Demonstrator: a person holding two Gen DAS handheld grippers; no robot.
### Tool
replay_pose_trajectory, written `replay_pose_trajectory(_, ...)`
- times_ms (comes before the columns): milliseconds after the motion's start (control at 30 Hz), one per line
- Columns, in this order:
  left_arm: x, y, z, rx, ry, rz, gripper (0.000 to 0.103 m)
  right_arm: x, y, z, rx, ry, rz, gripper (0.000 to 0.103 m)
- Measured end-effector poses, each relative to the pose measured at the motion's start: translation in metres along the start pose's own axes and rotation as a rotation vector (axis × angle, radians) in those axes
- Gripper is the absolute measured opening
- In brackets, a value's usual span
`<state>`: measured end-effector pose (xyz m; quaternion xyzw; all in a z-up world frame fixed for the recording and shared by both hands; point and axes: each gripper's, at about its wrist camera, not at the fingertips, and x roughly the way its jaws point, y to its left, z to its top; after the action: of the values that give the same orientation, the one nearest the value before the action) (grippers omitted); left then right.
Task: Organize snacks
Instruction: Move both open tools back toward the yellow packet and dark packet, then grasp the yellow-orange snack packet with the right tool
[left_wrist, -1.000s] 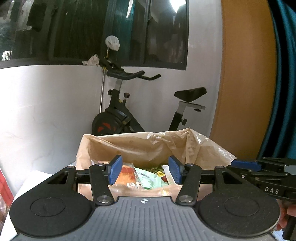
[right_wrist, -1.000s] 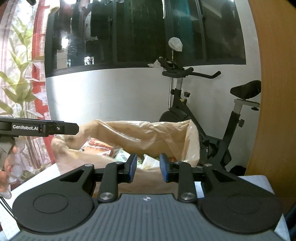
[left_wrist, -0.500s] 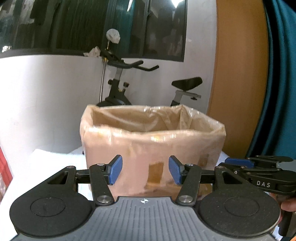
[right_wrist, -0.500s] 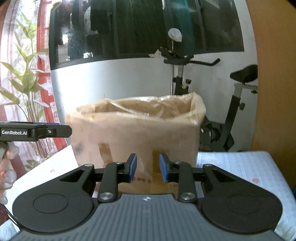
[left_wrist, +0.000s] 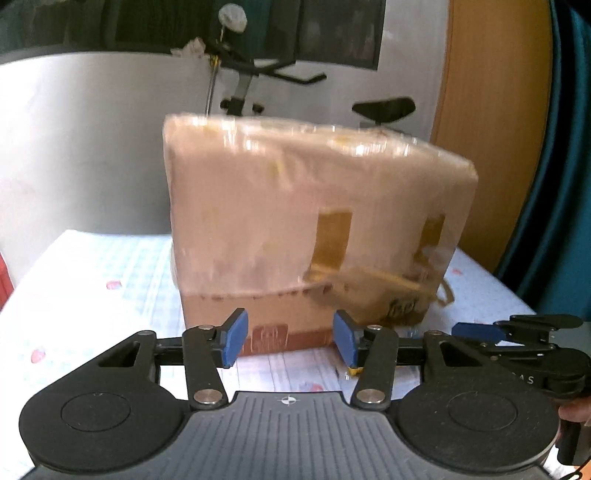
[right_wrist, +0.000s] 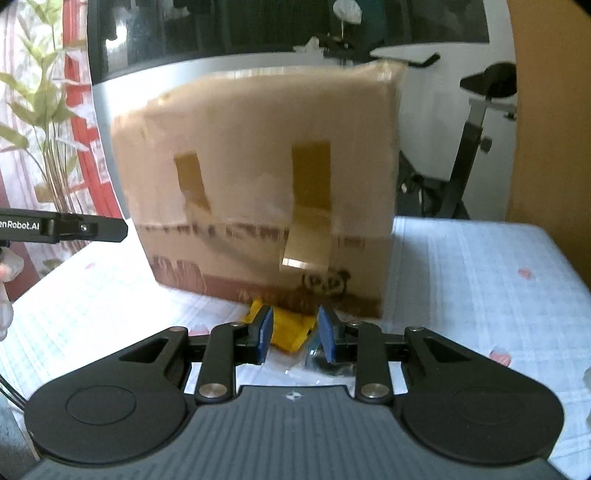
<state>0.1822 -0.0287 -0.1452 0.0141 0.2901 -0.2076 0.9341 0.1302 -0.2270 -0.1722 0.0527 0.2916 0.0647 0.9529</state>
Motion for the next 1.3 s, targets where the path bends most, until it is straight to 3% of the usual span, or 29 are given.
replay_pose_trajectory(200,0.022,0.006,-0.011,-0.038,0.058,-0.015,0.051,0.029,0.007,-0.004,-0.009,0.067,0.05,0.031)
replay_pose_trajectory(267,0.029,0.007,-0.012,-0.041,0.074,-0.018,0.051,0.039,0.009,-0.003,-0.011,0.081,0.063,0.036)
replay_pose_trajectory(333,0.035,0.006,-0.014,-0.037,0.087,-0.016,0.051,0.049,0.01,0.0,-0.013,0.097,0.075,0.047)
replay_pose_trajectory(467,0.046,0.009,-0.016,-0.039,0.105,-0.011,0.051,0.067,0.012,0.007,-0.029,0.115,0.077,0.052)
replay_pose_trajectory(567,0.054,0.008,-0.015,-0.044,0.113,-0.011,0.051,0.078,0.01,0.012,-0.054,0.127,0.054,0.062)
replay_pose_trajectory(700,0.062,0.01,-0.015,-0.049,0.129,-0.019,0.051,0.087,0.003,0.014,-0.035,0.141,0.065,0.065)
replay_pose_trajectory(800,0.066,0.009,-0.016,-0.049,0.136,-0.029,0.051,0.091,0.002,0.009,-0.002,0.207,0.112,0.065)
replay_pose_trajectory(1067,0.065,0.011,-0.028,-0.049,0.157,-0.04,0.051,0.068,0.017,0.0,-0.028,0.246,0.212,0.065)
replay_pose_trajectory(1200,0.063,0.014,-0.03,-0.055,0.161,-0.037,0.05,0.064,0.021,0.009,-0.124,0.181,0.152,0.065)
replay_pose_trajectory(1300,0.062,0.015,-0.03,-0.065,0.159,-0.039,0.049,0.078,0.024,0.013,-0.111,0.174,0.132,0.064)
